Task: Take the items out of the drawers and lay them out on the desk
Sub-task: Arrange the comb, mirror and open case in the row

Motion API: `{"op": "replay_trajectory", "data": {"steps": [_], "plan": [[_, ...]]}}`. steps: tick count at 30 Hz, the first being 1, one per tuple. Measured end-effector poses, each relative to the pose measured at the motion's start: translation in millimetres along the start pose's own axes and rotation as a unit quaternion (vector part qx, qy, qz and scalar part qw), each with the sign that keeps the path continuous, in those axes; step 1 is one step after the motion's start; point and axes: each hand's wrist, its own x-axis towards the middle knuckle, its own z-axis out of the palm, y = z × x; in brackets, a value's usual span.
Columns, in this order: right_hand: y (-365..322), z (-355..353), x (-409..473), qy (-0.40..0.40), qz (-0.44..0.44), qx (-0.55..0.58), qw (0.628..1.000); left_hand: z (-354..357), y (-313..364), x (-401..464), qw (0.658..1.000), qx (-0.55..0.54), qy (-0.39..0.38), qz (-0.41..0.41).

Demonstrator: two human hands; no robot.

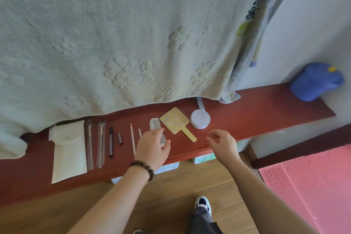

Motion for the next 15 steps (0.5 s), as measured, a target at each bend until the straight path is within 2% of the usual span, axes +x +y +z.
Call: {"op": "replay_trajectory", "data": {"steps": [4,8,15], "plan": [[25,-12,46,-0.025,-0.043,-0.034,0.998,25,23,18,0.998,0.045,0.015,-0.037],[37,-17,87,-0.087,-0.13,-0.065,0.986,48,48,31,0.991,0.073,0.037,-0.11],[26,-14,124,-0.206,-0.286,-0.155,0.923,70,80,19,0.973,0.094,0.05,-0.206]]}}
